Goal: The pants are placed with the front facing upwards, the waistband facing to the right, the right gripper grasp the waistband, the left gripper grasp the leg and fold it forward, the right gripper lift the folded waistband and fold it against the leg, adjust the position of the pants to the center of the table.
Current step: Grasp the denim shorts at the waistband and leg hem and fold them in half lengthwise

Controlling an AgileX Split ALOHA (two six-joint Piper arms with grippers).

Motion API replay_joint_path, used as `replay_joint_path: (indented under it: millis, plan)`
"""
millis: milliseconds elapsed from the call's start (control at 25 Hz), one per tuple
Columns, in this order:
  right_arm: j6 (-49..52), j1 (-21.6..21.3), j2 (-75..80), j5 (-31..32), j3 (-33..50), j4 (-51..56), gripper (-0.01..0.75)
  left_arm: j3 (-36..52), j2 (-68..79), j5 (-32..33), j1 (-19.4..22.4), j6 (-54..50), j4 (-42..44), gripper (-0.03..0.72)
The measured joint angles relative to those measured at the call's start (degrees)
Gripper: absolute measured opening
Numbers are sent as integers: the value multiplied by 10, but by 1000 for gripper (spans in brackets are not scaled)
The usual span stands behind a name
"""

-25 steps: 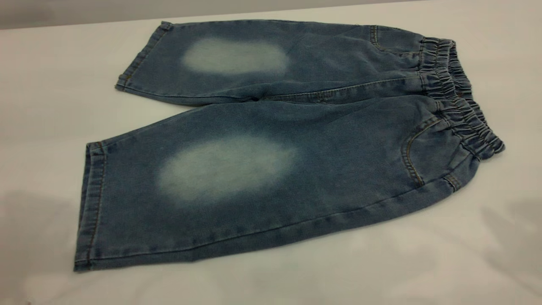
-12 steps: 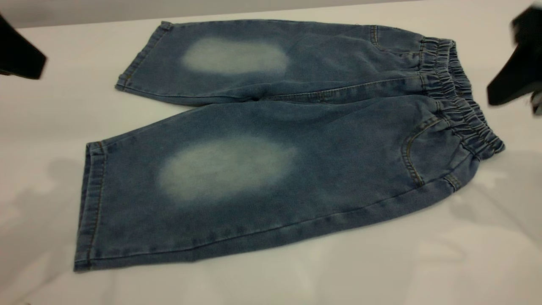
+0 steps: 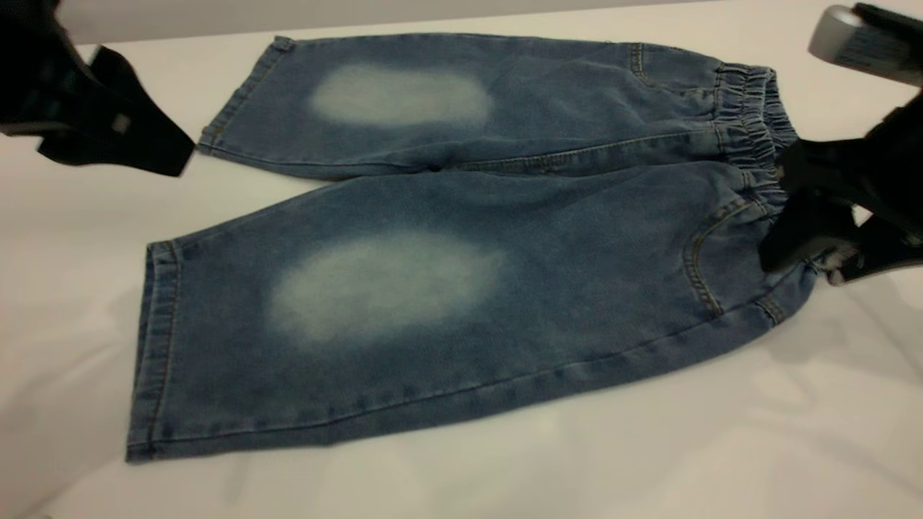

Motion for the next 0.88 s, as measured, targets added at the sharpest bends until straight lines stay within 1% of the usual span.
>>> replay_joint_path:
  millis: [80,160,360,480,560,680,800,880]
  plan:
    - [-4,-24,12,11,-17,5,366,0,0,0,-5,1,1,372]
    - [-6,-58,16,36,-29,-1,366,0,0,-3,-5,1,1,372]
    - [-31,-138,16,85,-33,-5,366,0,0,-6,-5,1,2,372]
    - [-32,-173,16,91,-35,-1,366,0,-1,-13,-5,1,2,372]
    - [-32,-184,16,89,-35,6,366,0,-1,-13,-5,1,2,372]
    - [-44,-183,16,89,-36,15,366,0,-1,-14,-5,1,2,372]
    - [-44,-183,28,87,-45,15,366,0,-1,-31,-5,0,2,372]
    - [-44,-183,48,97,-57,14,366,0,-1,-30,-5,0,2,372]
